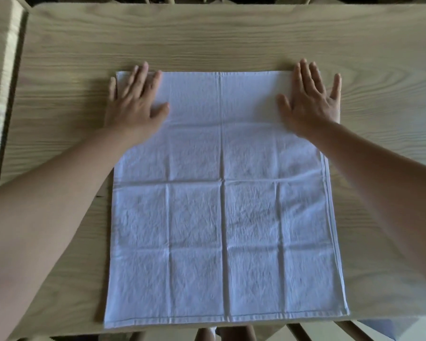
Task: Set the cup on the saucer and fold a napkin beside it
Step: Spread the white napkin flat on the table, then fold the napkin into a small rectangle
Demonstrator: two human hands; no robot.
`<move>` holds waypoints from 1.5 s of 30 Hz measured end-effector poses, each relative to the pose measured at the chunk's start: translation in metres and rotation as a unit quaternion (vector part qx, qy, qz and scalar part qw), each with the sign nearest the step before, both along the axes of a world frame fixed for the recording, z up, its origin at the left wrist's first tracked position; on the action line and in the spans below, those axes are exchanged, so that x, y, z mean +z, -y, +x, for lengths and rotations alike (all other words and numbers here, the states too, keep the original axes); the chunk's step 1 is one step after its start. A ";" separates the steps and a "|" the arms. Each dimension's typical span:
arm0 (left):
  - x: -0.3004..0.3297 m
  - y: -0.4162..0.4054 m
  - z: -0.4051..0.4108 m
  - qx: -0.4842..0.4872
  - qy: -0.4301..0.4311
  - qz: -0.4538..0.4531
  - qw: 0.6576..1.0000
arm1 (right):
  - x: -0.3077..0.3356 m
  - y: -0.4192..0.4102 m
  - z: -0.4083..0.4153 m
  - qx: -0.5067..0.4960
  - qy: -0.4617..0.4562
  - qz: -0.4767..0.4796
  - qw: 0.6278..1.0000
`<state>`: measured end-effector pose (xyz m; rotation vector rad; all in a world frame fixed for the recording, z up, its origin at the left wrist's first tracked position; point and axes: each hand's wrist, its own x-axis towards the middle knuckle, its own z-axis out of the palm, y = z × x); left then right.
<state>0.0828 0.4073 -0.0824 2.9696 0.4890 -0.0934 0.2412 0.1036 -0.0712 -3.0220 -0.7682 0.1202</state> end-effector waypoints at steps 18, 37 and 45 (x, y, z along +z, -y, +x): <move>0.054 0.145 -0.283 -0.164 -0.032 -0.099 0.981 | 0.046 0.130 -0.274 0.215 -0.084 0.011 0.973; 0.068 0.130 -0.308 -0.073 -0.009 -0.268 0.961 | 0.063 0.166 -0.300 0.138 -0.162 0.172 0.962; 0.123 0.103 -0.287 -0.056 -0.237 -0.407 0.880 | 0.120 0.170 -0.267 0.103 -0.341 0.114 0.927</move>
